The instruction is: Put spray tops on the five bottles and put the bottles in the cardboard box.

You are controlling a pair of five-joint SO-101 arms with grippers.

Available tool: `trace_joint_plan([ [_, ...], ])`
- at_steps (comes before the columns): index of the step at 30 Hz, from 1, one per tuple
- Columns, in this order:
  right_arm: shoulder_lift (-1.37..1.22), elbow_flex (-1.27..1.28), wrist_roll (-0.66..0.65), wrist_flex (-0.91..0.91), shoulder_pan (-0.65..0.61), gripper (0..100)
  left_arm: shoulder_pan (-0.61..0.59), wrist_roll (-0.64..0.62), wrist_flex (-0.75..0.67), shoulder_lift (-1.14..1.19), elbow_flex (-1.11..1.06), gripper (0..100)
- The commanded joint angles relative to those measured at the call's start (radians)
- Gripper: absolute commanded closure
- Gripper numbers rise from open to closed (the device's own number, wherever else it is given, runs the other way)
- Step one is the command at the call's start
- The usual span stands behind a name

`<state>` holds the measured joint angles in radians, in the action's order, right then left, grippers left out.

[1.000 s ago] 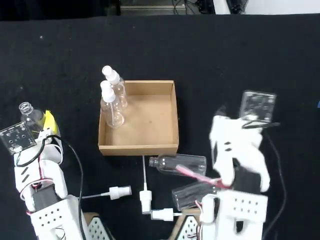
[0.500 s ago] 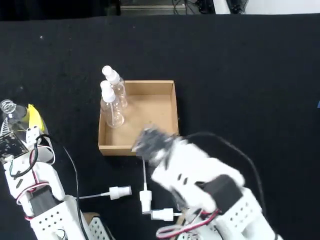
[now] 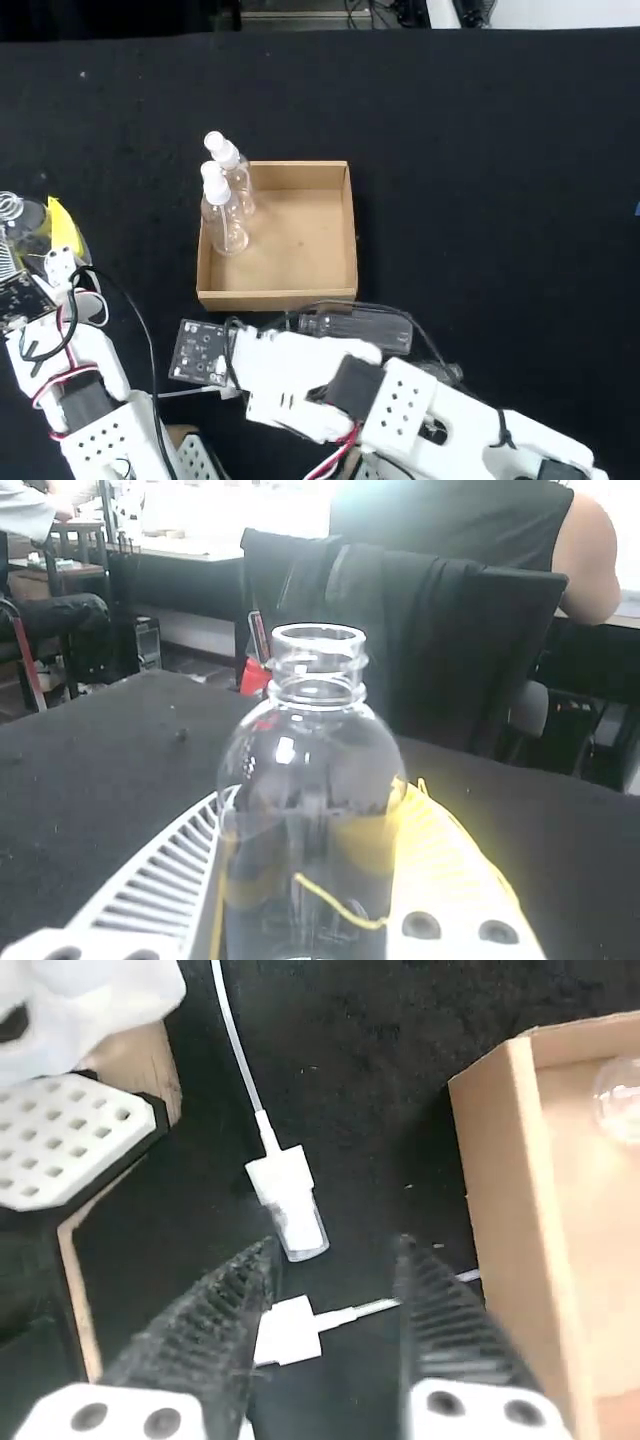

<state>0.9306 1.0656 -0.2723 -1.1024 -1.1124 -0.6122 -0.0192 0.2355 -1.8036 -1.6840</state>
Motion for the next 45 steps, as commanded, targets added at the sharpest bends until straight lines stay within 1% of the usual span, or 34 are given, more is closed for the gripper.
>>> trace_joint_plan([
  [1,-0.008,0.021,0.006,0.057,-0.02,71.4,-0.001,-0.002,-0.029,-0.023,-0.015,97],
  [3,-0.008,0.041,0.009,0.083,-0.023,71.0,-0.03,-0.002,-0.063,-0.023,-0.015,97],
  [5,-0.008,0.07,0.012,0.121,-0.025,71.5,-0.096,-0.002,-0.084,-0.023,-0.015,97],
  [8,-0.008,0.113,0.014,0.173,-0.025,72.5,-0.159,-0.008,-0.092,-0.023,-0.015,97],
  [12,-0.008,0.133,0.014,0.183,-0.026,73.1,-0.159,-0.008,-0.094,-0.023,-0.015,97],
  [15,-0.008,0.139,0.014,0.181,-0.029,73.1,-0.159,-0.008,-0.141,-0.023,-0.015,97],
  [17,-0.008,0.145,0.014,0.181,-0.057,73.1,-0.159,-0.008,-0.161,-0.023,-0.015,97],
  [20,-0.008,0.162,0.014,0.187,-0.087,73.1,-0.159,-0.008,-0.155,-0.021,-0.015,97],
  [31,-0.016,0.177,0.015,0.213,-0.087,73.1,-0.16,-0.008,-0.153,-0.021,-0.015,97],
  [40,-0.216,0.122,0.014,0.265,-0.086,73.1,-0.162,-0.008,-0.153,-0.021,-0.015,97],
  [43,-0.257,0.12,0.006,0.31,-0.084,77.3,-0.162,-0.008,-0.153,-0.021,-0.015,97],
  [45,-0.271,0.12,0.006,0.325,-0.084,85.1,-0.162,-0.008,-0.153,-0.021,-0.015,97],
])
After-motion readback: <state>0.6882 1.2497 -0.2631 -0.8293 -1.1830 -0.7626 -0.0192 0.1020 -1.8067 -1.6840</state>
